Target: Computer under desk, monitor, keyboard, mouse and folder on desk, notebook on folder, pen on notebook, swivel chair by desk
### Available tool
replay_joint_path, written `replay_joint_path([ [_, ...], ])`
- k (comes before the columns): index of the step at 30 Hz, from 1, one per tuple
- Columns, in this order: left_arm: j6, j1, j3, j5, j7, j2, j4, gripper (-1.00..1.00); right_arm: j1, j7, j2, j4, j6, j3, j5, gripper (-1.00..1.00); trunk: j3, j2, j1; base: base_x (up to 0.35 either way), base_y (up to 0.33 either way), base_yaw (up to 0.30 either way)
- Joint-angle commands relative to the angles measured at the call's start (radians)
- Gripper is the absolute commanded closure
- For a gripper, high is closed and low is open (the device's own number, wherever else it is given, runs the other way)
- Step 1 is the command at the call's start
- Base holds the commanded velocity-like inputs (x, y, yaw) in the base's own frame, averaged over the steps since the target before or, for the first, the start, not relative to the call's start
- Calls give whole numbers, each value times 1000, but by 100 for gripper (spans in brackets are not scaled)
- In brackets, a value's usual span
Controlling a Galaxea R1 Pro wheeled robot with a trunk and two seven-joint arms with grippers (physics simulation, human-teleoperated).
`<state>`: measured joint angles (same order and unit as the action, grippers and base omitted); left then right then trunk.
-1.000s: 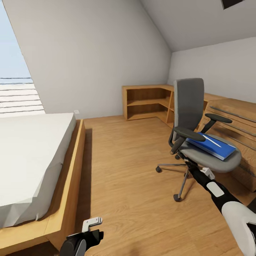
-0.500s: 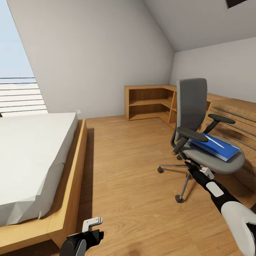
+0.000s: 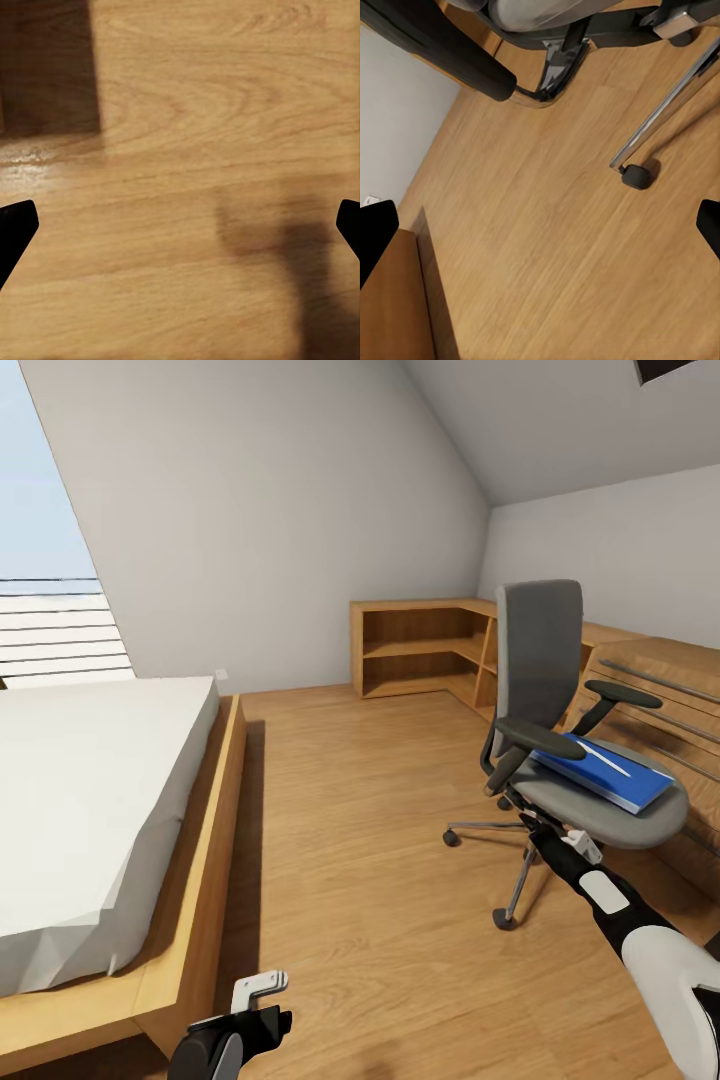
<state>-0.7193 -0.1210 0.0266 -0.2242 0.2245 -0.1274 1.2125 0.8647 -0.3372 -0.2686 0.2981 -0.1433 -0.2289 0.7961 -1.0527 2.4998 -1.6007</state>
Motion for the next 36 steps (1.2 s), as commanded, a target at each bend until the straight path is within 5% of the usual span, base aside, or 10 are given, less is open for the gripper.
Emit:
replay_joint_path([
  [1,-3,-1,1,-10,9,0,1,-100,0,-4,0,0,-9,-6,7,-100,-1,0,0,0,0,0],
  [36,-3,-1,18,-11,12,0,1,-100,0,-5,-1,2,-12,-7,7,-100,-1,0,0,75,-59,0],
])
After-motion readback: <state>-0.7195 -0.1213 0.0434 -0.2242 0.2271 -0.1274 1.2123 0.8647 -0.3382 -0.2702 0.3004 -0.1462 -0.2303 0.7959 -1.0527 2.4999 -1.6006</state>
